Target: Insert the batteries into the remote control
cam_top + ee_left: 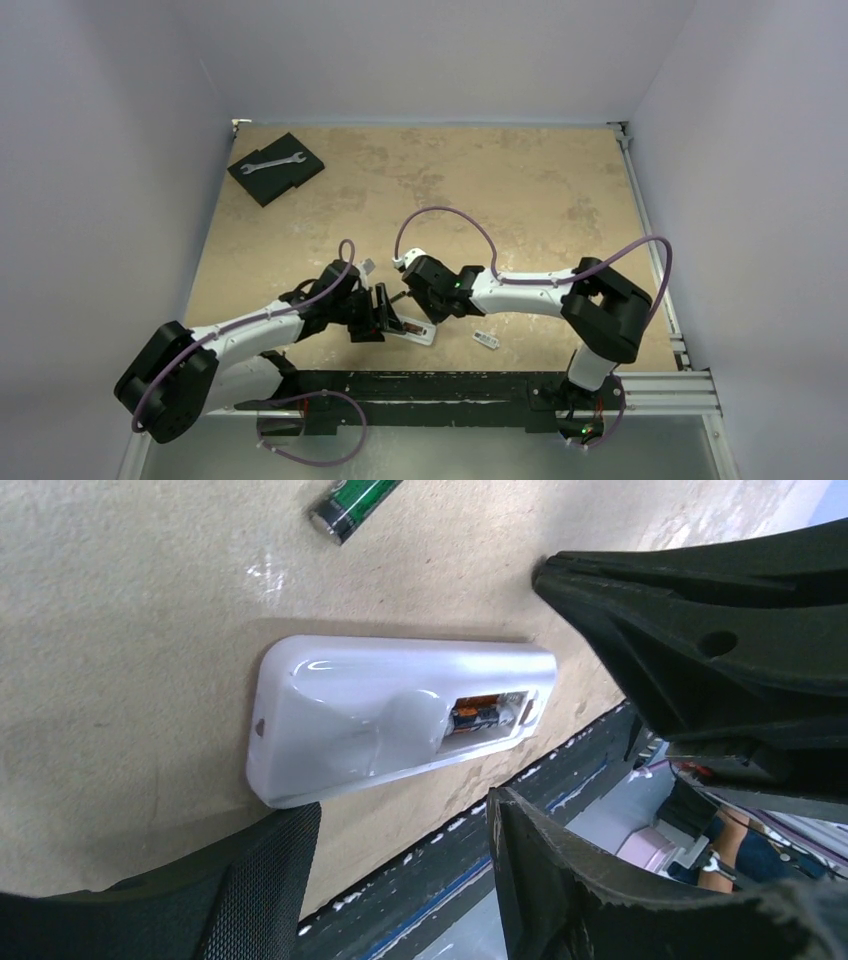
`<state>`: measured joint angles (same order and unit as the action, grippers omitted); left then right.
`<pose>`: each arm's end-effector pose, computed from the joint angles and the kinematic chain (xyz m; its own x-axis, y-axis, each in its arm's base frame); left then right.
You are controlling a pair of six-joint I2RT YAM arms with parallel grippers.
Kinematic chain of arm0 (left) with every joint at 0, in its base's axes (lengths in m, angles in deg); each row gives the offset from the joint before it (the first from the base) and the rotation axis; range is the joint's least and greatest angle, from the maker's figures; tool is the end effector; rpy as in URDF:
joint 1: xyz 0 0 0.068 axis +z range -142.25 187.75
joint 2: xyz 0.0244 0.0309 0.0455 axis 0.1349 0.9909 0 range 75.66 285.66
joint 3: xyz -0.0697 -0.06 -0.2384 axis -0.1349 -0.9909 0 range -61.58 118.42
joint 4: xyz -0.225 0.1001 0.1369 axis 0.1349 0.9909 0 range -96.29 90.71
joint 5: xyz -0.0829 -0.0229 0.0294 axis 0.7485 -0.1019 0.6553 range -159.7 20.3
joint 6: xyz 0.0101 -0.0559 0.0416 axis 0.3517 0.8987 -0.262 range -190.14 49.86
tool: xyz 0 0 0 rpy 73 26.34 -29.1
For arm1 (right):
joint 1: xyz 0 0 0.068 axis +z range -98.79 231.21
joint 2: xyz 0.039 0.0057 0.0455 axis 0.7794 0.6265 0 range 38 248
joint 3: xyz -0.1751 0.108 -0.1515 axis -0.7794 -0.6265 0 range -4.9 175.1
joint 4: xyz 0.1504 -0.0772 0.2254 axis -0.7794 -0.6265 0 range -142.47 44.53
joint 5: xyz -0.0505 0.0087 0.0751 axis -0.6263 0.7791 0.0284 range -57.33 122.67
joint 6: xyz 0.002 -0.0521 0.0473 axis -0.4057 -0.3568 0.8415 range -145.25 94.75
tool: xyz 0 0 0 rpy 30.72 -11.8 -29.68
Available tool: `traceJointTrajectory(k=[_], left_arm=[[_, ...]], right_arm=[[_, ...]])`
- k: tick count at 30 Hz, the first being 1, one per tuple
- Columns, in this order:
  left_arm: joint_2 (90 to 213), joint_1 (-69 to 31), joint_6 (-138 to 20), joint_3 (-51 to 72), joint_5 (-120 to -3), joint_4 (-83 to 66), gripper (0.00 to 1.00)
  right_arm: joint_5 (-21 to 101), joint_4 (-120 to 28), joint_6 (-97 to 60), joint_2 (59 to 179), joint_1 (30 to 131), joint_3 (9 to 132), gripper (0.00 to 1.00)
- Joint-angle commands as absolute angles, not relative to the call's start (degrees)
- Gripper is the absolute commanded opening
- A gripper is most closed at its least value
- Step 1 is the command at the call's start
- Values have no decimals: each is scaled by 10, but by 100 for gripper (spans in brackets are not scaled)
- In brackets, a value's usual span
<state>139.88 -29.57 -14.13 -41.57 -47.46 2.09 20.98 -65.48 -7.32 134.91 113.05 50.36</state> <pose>0.1642 -0.1527 0.0911 -0.9701 -0.2254 -0.0902 -0.1078 0.7329 -0.6717 0.1756 0.3036 0.1108 -0.6470 -0.5698 -0.5066 -0.6504 0.7593 -0.0234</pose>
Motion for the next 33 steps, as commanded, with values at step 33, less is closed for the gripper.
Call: traceJointTrajectory(k=[33], left_arm=[[1624, -366, -171, -310, -519, -103, 62]], right_arm=[[243, -681, -20, 1184, 1171, 434, 12]])
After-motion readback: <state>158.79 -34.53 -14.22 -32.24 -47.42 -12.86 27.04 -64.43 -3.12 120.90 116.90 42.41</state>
